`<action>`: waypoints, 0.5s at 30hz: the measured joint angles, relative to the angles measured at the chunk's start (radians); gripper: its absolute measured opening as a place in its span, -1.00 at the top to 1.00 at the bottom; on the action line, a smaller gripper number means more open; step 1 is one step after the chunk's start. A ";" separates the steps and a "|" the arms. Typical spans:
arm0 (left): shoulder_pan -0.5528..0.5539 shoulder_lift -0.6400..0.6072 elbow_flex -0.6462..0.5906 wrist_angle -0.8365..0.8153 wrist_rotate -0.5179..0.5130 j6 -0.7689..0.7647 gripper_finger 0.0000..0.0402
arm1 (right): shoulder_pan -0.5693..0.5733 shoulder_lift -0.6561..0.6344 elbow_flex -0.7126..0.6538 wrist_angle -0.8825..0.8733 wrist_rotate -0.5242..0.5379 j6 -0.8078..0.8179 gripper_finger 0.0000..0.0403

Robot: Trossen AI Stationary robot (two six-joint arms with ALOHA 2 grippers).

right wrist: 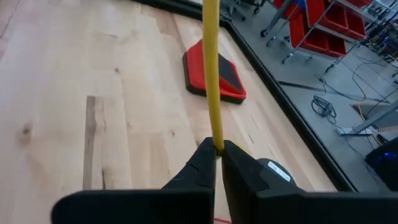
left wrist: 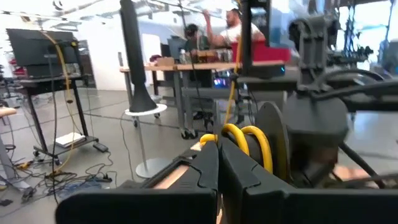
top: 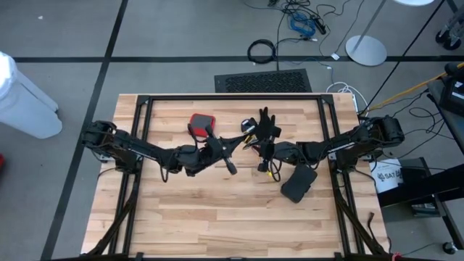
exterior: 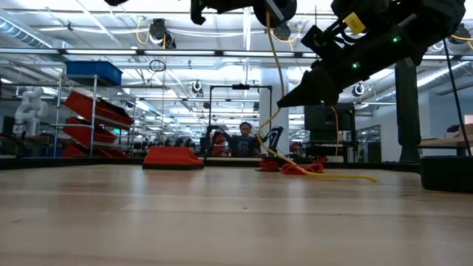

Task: Coil cords
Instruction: Coil the yellow wire onto spool

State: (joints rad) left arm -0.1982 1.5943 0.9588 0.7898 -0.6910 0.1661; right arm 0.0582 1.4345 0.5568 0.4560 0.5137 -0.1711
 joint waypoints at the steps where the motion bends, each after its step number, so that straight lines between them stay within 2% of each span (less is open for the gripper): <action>1: -0.003 -0.011 0.000 -0.024 0.003 0.000 1.00 | -0.001 0.000 0.000 -0.002 -0.003 -0.005 0.97; 6: -0.020 -0.066 0.000 -0.178 0.043 -0.003 1.00 | -0.011 0.000 0.000 0.005 -0.026 -0.006 0.99; 15: -0.034 -0.095 0.000 -0.486 0.046 -0.002 1.00 | -0.013 -0.015 0.000 -0.004 -0.075 0.012 1.00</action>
State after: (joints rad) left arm -0.2317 1.4998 0.9588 0.3043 -0.6453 0.1638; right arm 0.0448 1.4191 0.5571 0.4525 0.4390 -0.1596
